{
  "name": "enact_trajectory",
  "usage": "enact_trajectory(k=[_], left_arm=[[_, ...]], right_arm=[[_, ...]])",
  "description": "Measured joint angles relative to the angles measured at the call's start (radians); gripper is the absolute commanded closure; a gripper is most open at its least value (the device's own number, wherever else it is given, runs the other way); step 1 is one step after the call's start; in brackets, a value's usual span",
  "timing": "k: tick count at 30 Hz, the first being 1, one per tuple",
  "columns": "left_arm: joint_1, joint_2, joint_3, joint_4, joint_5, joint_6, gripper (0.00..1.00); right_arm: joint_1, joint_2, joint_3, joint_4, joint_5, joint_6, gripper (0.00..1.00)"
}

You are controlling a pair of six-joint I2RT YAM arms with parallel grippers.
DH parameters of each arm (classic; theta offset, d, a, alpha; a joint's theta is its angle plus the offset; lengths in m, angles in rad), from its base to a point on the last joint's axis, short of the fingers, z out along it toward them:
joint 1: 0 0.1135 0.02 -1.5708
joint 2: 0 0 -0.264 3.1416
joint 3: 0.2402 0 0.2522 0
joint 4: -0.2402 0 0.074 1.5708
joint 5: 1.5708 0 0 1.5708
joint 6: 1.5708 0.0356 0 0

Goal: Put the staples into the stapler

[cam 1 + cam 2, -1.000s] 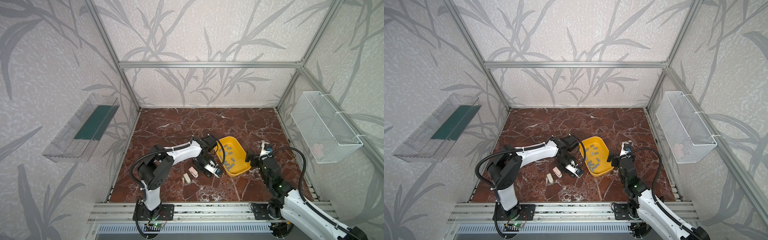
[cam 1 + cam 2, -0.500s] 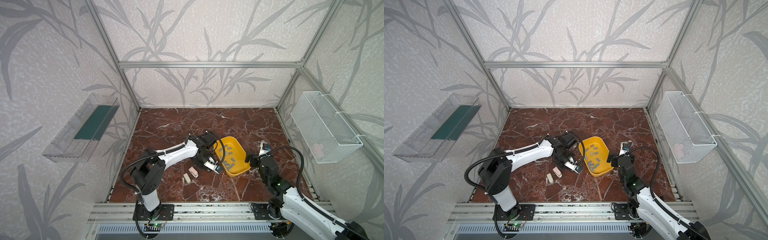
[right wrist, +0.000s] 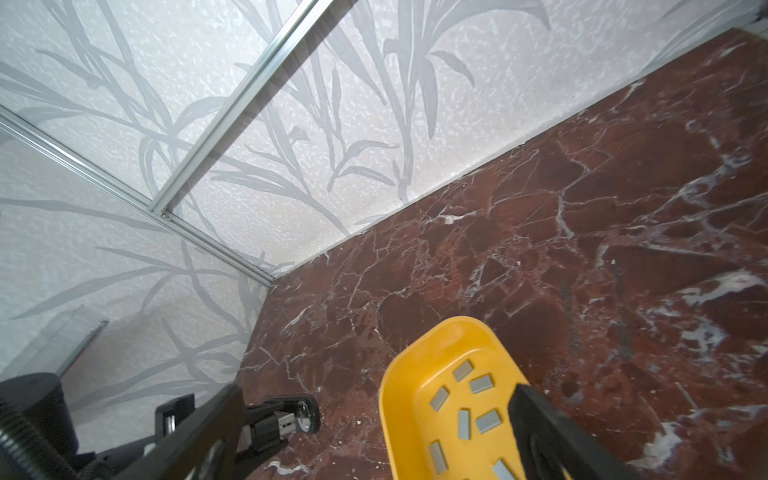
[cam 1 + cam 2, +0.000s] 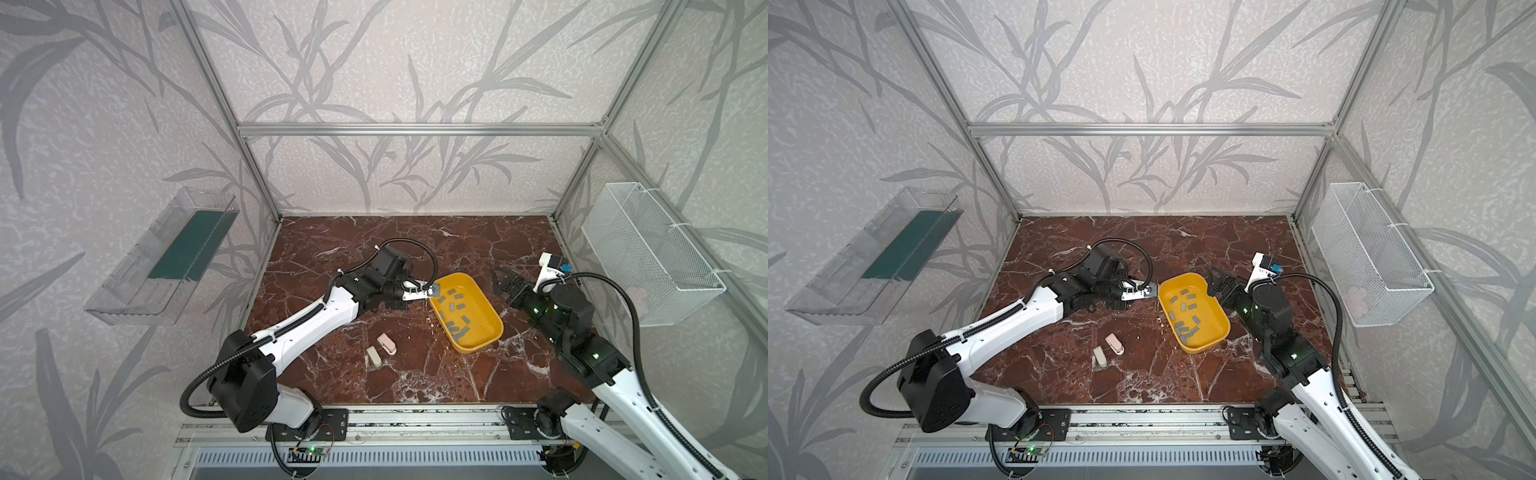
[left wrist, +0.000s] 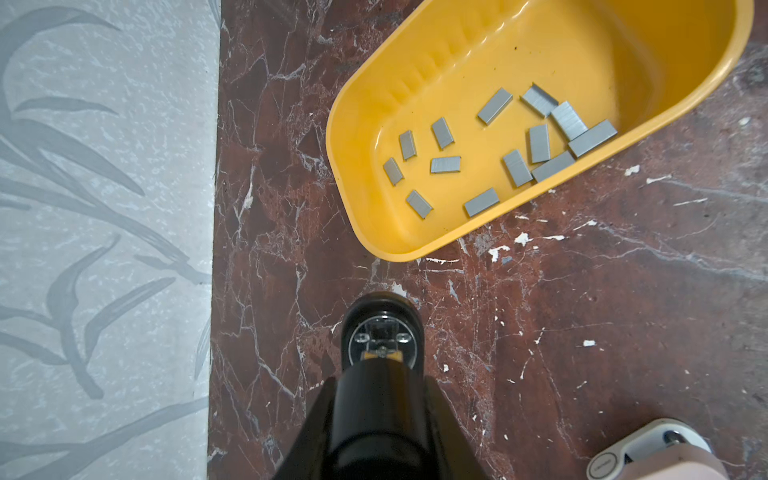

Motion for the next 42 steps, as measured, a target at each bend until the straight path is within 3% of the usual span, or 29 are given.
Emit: enact_trajectory(k=[4, 6, 12, 16, 18, 28, 42], left_arm=[[0.002, -0.027, 0.007, 0.025, 0.014, -0.071, 1.0], [0.005, -0.025, 0.026, 0.024, 0.028, -0.097, 1.0], [0.007, 0.032, 0.104, 0.012, 0.046, -0.146, 1.0], [0.006, 0.032, 0.086, 0.018, 0.073, -0.148, 1.0], [0.0, 0.025, 0.06, 0.031, 0.084, -0.15, 1.0], [-0.037, -0.003, -0.036, 0.08, 0.091, -0.151, 1.0], [-0.038, -0.003, -0.036, 0.095, 0.075, -0.157, 1.0]], right_arm=[[0.0, 0.139, 0.034, 0.04, -0.031, -0.091, 0.03], [0.0, 0.185, -0.003, 0.105, -0.056, -0.141, 0.0], [-0.002, 0.247, -0.126, 0.243, -0.22, -0.197, 0.08], [0.002, 0.234, -0.156, 0.352, -0.286, -0.209, 0.24], [0.01, 0.233, -0.158, 0.384, -0.311, -0.214, 0.26], [0.175, 0.344, -0.155, 0.474, -0.343, -0.269, 0.28], [0.188, 0.487, -0.112, 0.483, -0.358, -0.233, 0.46]])
